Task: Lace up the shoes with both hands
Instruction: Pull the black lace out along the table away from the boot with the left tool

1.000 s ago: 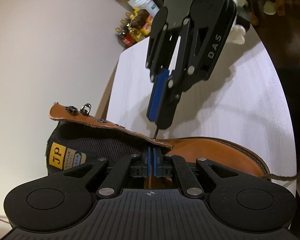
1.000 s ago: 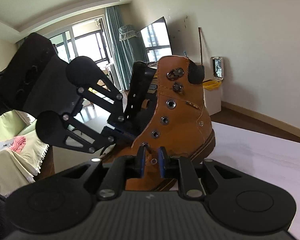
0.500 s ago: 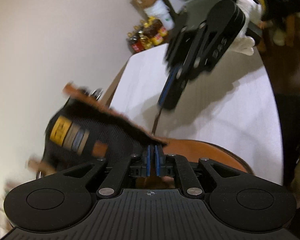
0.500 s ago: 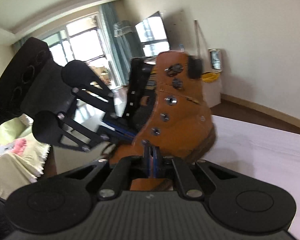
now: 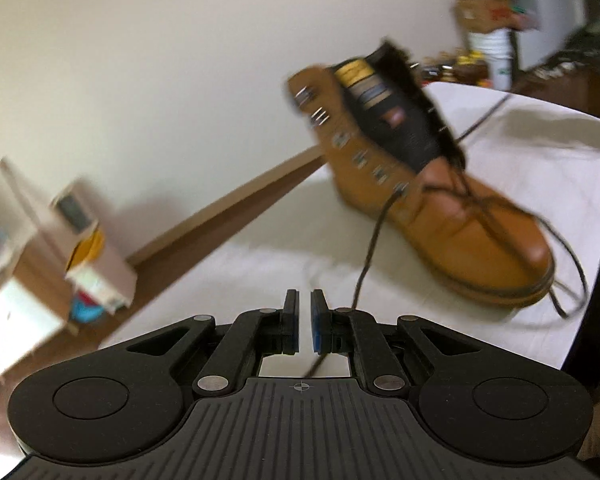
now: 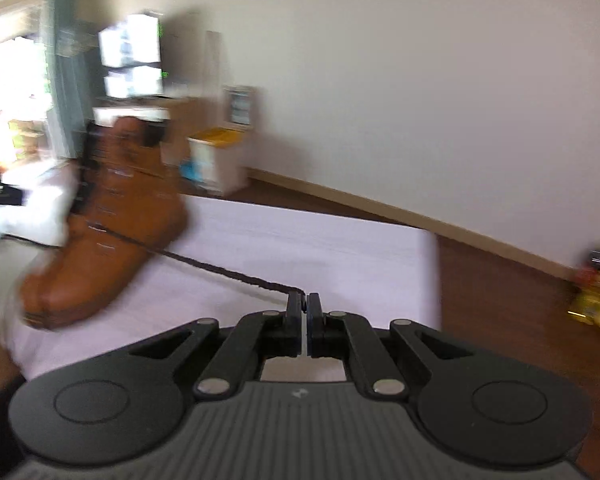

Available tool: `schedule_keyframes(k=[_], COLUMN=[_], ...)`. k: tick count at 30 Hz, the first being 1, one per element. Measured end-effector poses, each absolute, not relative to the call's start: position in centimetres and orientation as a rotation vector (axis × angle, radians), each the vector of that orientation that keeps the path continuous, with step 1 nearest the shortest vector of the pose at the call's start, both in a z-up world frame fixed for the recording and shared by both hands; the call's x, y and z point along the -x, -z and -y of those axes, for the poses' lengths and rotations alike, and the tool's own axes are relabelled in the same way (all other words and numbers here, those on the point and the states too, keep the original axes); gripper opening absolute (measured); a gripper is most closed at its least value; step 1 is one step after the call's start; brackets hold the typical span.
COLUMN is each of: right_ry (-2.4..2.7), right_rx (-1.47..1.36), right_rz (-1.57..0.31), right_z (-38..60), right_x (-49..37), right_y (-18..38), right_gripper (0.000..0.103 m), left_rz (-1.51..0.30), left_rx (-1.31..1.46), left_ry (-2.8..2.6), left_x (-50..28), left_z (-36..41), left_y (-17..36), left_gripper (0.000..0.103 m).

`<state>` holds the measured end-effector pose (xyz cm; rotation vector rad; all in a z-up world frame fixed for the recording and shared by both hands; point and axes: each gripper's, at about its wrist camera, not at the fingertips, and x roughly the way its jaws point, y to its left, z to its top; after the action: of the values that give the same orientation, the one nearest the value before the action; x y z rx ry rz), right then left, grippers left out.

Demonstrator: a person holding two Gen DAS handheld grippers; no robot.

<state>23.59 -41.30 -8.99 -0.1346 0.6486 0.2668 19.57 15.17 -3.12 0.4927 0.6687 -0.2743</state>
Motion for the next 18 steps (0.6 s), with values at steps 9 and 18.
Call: schedule_keyframes(k=[9,18], right_ry=[0.194,0.121], right_rx=[0.147,0.016], right_rz=[-0.648,-0.618], right_z=[49.8,48.4], right_x=[-17.7,-13.3], right_y=[8.4,7.8], right_gripper=[0.003,0.003], left_rz=[-0.702,-0.717], left_rx=[-0.438,-0.526], left_ry=[0.062,0.001], left_x=[-17.2,-14.0], left_z=[-20.4,-25.7], left_y=[3.8,4.7], left_gripper=[0.015,0.026])
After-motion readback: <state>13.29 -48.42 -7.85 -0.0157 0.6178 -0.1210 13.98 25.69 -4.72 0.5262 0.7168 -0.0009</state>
